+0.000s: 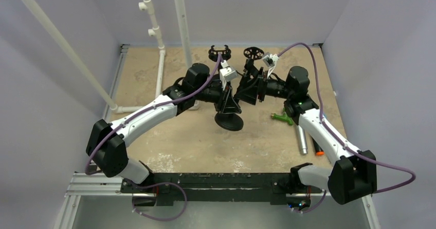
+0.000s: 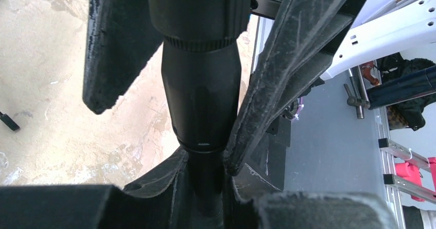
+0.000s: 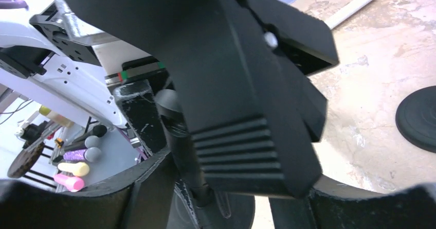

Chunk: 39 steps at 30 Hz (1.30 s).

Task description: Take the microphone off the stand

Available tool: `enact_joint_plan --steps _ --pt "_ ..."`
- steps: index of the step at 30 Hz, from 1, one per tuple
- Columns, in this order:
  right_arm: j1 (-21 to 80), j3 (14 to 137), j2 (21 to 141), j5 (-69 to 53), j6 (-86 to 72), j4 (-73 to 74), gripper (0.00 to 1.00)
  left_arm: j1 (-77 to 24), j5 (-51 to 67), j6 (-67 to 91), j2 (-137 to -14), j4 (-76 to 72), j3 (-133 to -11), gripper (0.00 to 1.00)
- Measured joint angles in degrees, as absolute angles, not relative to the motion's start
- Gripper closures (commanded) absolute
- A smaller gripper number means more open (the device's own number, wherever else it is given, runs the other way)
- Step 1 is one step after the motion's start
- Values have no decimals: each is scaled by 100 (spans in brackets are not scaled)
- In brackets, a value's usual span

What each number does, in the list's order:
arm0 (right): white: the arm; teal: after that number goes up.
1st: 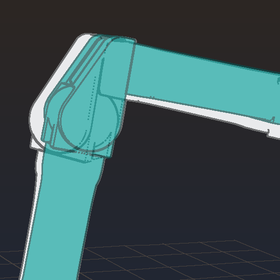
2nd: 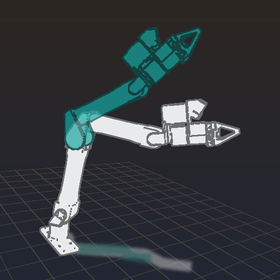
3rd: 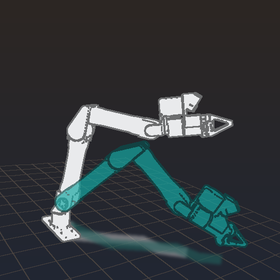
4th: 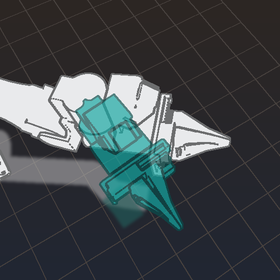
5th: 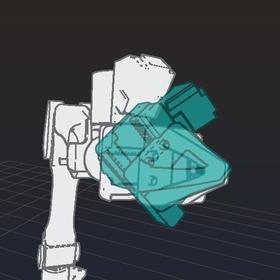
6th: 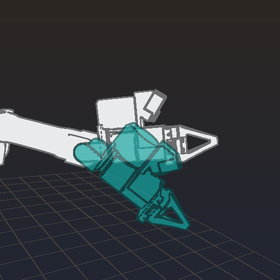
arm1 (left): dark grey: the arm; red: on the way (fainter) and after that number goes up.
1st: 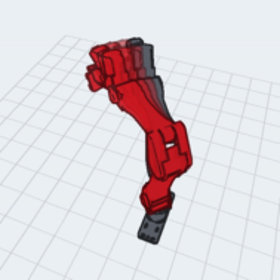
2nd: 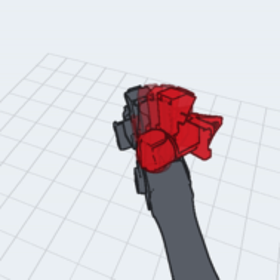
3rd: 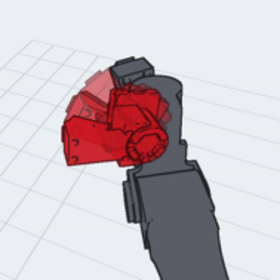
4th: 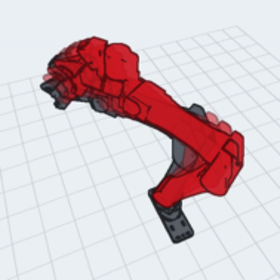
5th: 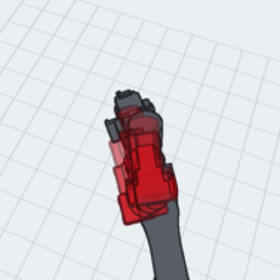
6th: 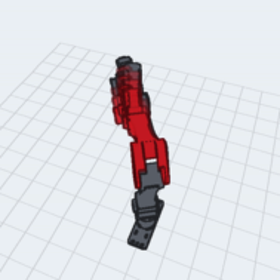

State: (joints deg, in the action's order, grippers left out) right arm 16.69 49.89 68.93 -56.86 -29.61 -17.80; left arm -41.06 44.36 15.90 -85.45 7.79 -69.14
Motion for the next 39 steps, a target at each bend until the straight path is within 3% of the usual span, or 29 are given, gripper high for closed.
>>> enact_joint_plan --steps 6,13,17,23,25,27,29,31,35,37,39 --pt "1699 4989 6895 -5760 -2958 -1835 63 -4128 4436 1590 -8602 786 -6914 100" --pt "1767 4989 6893 -5833 -2891 -1809 74 -4130 4397 1592 -8648 821 -6925 100" --pt "1789 4989 6893 -5830 -2845 -1761 100 -4134 4418 1586 -8652 862 -6932 100" --pt "1798 4991 6855 -5819 -2663 -1614 100 -4139 4421 1542 -8656 895 -6932 100" --pt "1796 4995 6816 -5819 -2585 -1518 87 -4145 4418 1533 -8656 906 -6932 100" --pt "1796 5017 6794 -5819 -2534 -1424 83 -4156 4418 1531 -8656 908 -6932 100" --pt "1796 5043 6783 -5819 -2486 -1354 87 -4165 4421 1527 -8656 908 -6932 100" --pt "1796 5052 6783 -5819 -2451 -1321 100 -4165 4418 1525 -8656 908 -6932 100" --pt "1796 5052 6783 -5819 -2423 -1306 100 -4165 4418 1520 -8656 908 -6932 100" --pt "1796 5052 6777 -5819 -2412 -1297 100 -4165 4418 1514 -8656 908 -6932 92" --pt "1785 5054 6759 -5804 -2383 -1269 100 -4165 4418 1485 -8656 908 -6932 75"
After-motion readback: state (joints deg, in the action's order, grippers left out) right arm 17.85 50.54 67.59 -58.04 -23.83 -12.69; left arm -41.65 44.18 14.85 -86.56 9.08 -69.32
